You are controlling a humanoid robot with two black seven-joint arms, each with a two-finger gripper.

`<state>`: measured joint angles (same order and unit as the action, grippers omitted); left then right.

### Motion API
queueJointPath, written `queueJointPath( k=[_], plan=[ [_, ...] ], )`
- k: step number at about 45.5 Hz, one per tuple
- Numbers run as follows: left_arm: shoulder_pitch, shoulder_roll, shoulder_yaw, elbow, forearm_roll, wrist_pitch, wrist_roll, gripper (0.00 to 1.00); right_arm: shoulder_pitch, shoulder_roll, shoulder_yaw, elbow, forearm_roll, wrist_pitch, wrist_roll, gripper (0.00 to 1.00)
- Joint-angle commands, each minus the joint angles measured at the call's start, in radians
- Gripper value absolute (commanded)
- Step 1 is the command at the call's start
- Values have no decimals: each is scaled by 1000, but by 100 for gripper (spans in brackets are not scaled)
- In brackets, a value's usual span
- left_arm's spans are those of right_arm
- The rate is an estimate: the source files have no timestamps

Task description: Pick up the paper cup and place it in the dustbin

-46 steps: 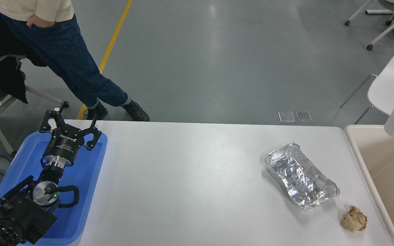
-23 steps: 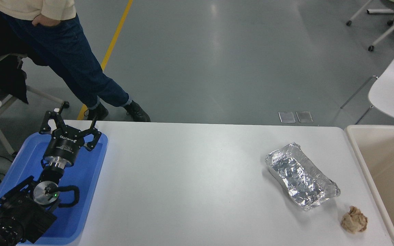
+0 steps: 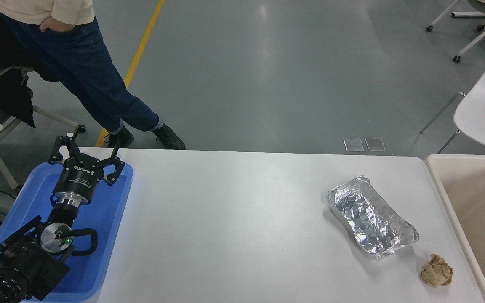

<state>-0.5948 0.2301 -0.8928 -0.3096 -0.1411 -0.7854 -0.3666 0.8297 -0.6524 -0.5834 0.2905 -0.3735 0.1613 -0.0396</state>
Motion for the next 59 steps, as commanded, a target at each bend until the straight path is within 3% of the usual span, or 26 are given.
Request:
queueJointPath(
  k=[1, 8, 9, 11, 13, 15, 18, 36, 50, 59],
  plan=[
    [0, 0, 0, 0, 0, 0, 0, 100, -61, 50, 36, -50, 1, -65, 0, 0],
    [0, 0, 0, 0, 0, 0, 0, 100, -57, 50, 39, -51, 1, -98, 0, 0],
    [0, 0, 0, 0, 0, 0, 0, 100, -57, 50, 39, -51, 1, -115, 1, 9],
    [0, 0, 0, 1, 0, 0, 0, 100, -57, 45, 37, -51, 1, -156, 1, 46],
    [0, 0, 0, 0, 0, 0, 0, 100, -58, 43, 37, -51, 1, -204, 3, 74],
    [0, 0, 0, 0, 0, 0, 0, 100, -61, 43, 37, -51, 1, -247, 3, 88],
    [0, 0, 0, 0, 0, 0, 0, 100, -63, 48, 39, -47, 2, -275, 3, 100],
    [0, 0, 0, 1, -2, 0, 0, 100, -37, 19, 37, 70, 5, -273, 4, 100],
    [0, 0, 0, 0, 0, 0, 0, 100, 206, -230, -10, 524, -47, -270, 6, 100],
    [0, 0, 0, 0, 0, 0, 2, 100, 477, -338, -203, 763, -100, -105, 6, 100]
  ],
)
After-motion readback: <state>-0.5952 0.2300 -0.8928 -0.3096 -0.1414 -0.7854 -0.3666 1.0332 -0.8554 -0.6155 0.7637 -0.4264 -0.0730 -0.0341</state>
